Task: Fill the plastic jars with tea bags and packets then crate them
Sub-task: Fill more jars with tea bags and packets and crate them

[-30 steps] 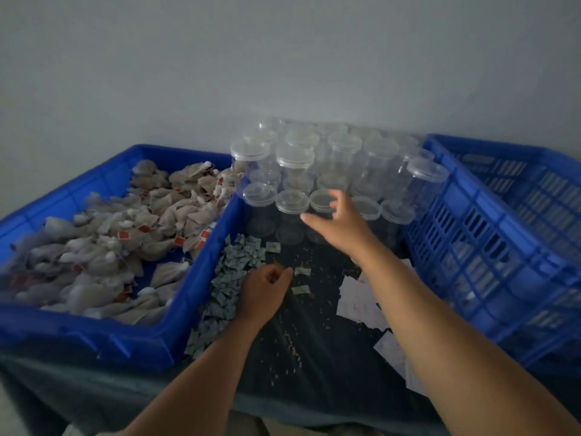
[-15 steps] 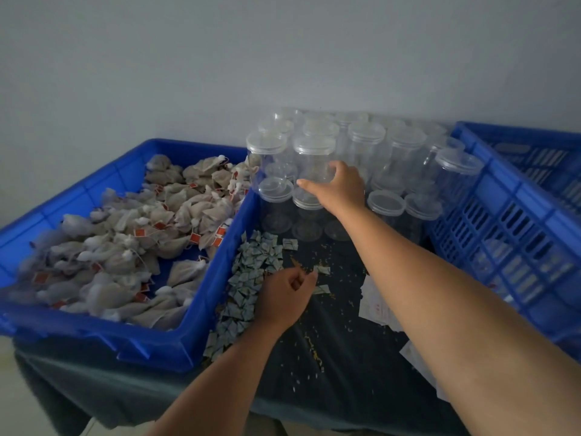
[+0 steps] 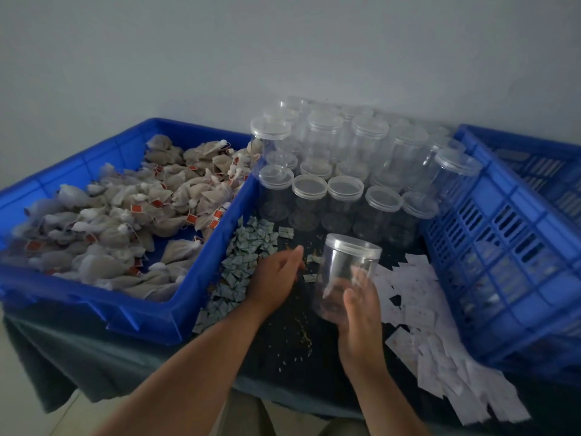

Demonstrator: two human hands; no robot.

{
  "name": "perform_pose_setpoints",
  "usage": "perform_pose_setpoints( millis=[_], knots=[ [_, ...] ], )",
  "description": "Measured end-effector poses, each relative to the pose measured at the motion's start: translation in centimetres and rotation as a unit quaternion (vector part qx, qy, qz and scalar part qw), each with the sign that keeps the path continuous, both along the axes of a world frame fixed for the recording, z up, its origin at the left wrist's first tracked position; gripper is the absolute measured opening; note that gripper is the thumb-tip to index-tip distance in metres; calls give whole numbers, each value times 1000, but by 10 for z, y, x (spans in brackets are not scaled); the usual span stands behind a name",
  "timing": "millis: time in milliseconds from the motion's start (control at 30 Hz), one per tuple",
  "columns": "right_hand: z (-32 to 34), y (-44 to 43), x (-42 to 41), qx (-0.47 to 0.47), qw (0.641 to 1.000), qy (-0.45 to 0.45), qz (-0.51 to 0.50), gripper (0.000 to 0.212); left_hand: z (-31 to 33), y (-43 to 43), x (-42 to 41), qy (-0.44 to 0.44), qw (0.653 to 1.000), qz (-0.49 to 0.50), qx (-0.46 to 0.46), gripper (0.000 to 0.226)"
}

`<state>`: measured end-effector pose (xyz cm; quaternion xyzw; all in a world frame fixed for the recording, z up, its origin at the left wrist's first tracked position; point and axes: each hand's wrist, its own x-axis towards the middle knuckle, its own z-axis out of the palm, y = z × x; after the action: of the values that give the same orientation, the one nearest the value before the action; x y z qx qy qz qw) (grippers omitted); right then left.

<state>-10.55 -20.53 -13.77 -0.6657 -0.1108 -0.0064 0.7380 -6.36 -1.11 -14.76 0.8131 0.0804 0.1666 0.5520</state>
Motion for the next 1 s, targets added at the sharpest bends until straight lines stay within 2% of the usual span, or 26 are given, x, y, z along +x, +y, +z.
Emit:
perform_pose_setpoints(
  millis=[67, 100, 167, 200, 300, 367, 433, 467, 567, 633, 700, 767, 833, 867, 900, 933, 967, 1000],
  knots=[
    [5, 1, 3, -13, 1000, 3, 28, 72, 21, 1, -1, 72, 995, -58, -39, 69],
    [8, 4, 4, -16, 999, 10, 32, 71, 36, 3, -1, 119, 983, -101, -98, 73],
    [8, 9, 5, -27, 999, 0, 38, 68, 69, 10, 0, 193, 937, -190, -220, 77],
    [8, 11, 5, -28, 998, -7, 48, 66, 85, 14, -1, 191, 929, -220, -228, 75],
    [8, 12, 3, -2, 996, -7, 84, 64, 124, 14, -9, 102, 947, -293, -82, 55],
    [5, 12, 2, -5, 994, -2, 109, 67, 141, 8, -15, 84, 933, -334, 101, 45],
    [-1, 15, 1, -54, 990, -2, 133, 73, 142, -6, -21, 77, 907, -313, 271, 39],
    [-2, 17, 0, -84, 988, -6, 132, 75, 139, -16, -24, 64, 900, -288, 320, 38],
    [6, 19, -4, -138, 986, -89, 30, 77, 122, -47, -40, -13, 914, -134, 382, 39],
    [6, 18, -6, -196, 958, -193, -77, 74, 113, -62, -47, -25, 917, -20, 398, 51],
    [0, 16, -7, -243, 931, -225, -157, 81, 111, -69, -51, 21, 909, 26, 416, 72],
    [-9, 14, -6, -263, 915, -238, -194, 85, 117, -70, -54, 87, 898, 28, 431, 96],
    [-14, 14, -6, -285, 893, -277, -212, 86, 128, -63, -54, 157, 883, 21, 442, 102],
    [-14, 15, -6, -293, 883, -298, -213, 84, 134, -57, -53, 193, 880, 6, 433, 97],
    [-13, 15, -6, -299, 875, -315, -213, 81, 139, -48, -52, 234, 892, -20, 387, 89],
    [-13, 15, -5, -300, 873, -320, -214, 79, 142, -35, -49, 278, 917, -52, 281, 81],
    [-13, 15, -4, -288, 880, -306, -219, 81, 145, -20, -46, 321, 936, -95, 113, 73],
    [-11, 13, -3, -256, 901, -263, -229, 87, 145, -5, -44, 338, 930, -134, -51, 64]
  ],
)
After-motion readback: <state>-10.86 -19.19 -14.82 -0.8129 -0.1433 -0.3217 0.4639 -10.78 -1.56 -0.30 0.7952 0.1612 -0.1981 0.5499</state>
